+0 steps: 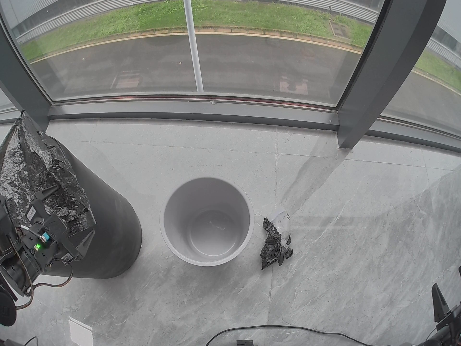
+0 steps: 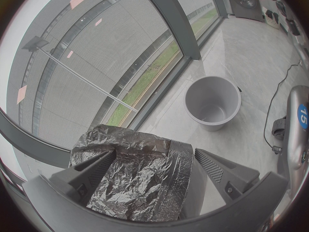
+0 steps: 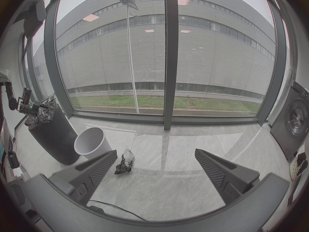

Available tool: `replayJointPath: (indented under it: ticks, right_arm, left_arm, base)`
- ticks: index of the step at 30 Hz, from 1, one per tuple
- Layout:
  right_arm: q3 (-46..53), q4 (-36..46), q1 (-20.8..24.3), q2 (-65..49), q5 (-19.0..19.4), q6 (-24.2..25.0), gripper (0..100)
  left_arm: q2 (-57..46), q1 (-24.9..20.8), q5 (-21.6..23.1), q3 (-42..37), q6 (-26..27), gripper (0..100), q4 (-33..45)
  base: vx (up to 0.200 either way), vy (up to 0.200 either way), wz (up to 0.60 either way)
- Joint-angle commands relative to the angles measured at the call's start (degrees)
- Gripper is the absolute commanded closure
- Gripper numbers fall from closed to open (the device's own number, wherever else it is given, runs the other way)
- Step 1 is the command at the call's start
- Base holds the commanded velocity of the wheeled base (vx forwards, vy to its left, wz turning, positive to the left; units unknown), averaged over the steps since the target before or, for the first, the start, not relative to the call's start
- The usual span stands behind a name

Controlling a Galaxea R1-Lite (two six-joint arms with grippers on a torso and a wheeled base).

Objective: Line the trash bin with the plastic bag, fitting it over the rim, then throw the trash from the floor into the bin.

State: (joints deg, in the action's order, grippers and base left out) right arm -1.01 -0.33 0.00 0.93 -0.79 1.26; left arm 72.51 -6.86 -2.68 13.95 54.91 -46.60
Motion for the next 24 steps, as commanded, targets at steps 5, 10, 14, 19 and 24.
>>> replayJointPath:
  ticks: [5, 10, 14, 19, 24]
  right_arm:
    - [1.0, 0.0, 0.0, -0.9, 0.0, 0.1, 0]
    - [0.9, 0.0, 0.0, -0.9, 0.0, 0.1, 0]
    - [1.0, 0.0, 0.0, -0.9, 0.0, 0.1, 0]
    - [1.0, 0.0, 0.0, -0.9, 0.0, 0.1, 0]
    - [1.0, 0.0, 0.0, -0.9, 0.0, 0.1, 0]
  left_arm:
    - [2.0, 0.4, -0.5, 0.5, 1.9, 0, -0.2]
    - [2.2, 0.2, -2.9, 0.8, 2.8, 0, -0.2]
    - [2.3, 0.2, -2.9, 1.3, 2.8, 0, -0.2]
    - [2.3, 0.1, -2.9, 1.5, 2.4, 0, -0.2]
    - [2.3, -0.1, -2.9, 1.9, 2.2, 100, -0.2]
  base:
    - [0.000, 0.000, 0.00]
    - [0.000, 0.000, 0.00]
    - [0.000, 0.000, 0.00]
    - [0.000, 0.000, 0.00]
    - [0.000, 0.000, 0.00]
